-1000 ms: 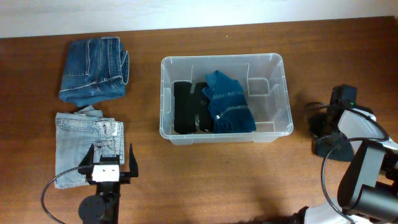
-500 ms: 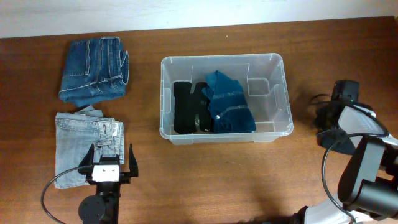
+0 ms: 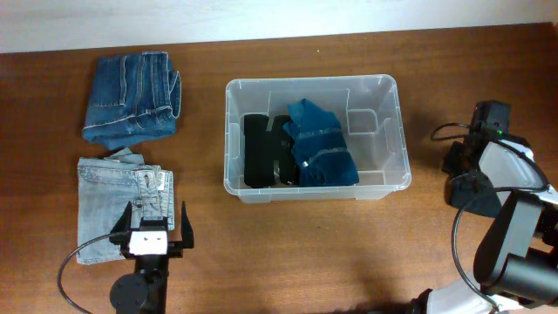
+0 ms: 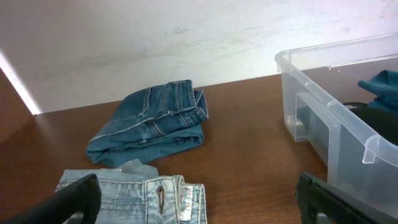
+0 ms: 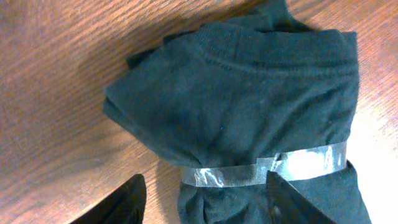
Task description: Pack container
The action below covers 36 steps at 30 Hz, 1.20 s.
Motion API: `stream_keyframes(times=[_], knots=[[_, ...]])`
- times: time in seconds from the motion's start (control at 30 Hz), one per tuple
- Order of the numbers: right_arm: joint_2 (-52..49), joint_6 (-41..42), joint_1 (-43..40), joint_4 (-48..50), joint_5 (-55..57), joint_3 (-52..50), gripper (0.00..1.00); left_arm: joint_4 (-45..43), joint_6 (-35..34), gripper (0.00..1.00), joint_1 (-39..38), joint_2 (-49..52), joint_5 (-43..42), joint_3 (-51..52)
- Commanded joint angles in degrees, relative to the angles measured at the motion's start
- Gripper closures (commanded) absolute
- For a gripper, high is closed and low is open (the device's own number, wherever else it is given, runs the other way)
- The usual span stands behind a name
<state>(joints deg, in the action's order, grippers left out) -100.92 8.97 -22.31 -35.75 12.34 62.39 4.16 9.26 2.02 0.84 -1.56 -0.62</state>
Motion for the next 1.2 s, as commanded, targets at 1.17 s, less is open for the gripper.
stream_keyframes(times=[1.17], knots=[[-11.8,-2.5,5.1,-3.3,19.7,0.9,0.54,0.4,0.7,0.01,0.2,-0.5,-0.6,0.1]])
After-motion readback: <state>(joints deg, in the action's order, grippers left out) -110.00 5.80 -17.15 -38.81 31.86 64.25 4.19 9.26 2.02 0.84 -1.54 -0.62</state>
